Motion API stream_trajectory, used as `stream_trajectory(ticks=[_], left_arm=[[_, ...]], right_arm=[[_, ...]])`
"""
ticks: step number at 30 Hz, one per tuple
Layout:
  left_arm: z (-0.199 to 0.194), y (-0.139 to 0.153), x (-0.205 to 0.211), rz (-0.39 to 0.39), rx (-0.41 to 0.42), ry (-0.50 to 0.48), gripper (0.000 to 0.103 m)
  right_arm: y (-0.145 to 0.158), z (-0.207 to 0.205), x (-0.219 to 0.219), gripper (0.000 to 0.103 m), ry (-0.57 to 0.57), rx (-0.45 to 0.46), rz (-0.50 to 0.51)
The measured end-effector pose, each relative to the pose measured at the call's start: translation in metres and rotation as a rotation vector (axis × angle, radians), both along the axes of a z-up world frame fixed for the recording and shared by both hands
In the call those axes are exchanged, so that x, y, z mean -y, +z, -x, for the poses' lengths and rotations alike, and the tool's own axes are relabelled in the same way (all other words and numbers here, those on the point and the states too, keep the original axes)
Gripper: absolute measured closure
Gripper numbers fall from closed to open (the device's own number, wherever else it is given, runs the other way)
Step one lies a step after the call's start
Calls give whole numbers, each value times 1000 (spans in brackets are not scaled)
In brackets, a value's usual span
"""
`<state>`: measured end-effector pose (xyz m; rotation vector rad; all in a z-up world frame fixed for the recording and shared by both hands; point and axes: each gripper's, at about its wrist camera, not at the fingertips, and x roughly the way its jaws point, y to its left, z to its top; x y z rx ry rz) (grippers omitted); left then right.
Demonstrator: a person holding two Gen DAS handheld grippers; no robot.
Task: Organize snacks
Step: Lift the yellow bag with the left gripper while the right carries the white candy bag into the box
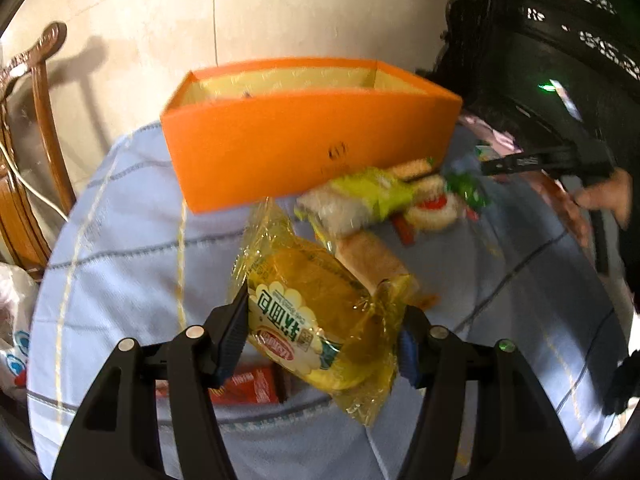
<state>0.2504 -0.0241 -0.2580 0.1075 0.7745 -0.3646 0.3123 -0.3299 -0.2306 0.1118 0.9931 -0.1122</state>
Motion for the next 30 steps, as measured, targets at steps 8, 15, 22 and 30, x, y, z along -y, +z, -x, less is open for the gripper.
stream_trajectory(ticks=[8, 15, 22, 30], left_arm=[[-43, 71, -2, 9, 48, 146, 43], [-69, 140, -2, -9, 146, 195, 43], [-85, 180, -1, -14, 202, 210, 43], [-105, 214, 9, -2, 264, 208, 43]], right_arm=[[114, 36, -87, 62, 107, 181, 48], [164, 33, -115, 62, 111, 242, 2], [201, 21, -118, 62, 106, 306, -14], [237, 2, -116, 62, 112, 364, 17]])
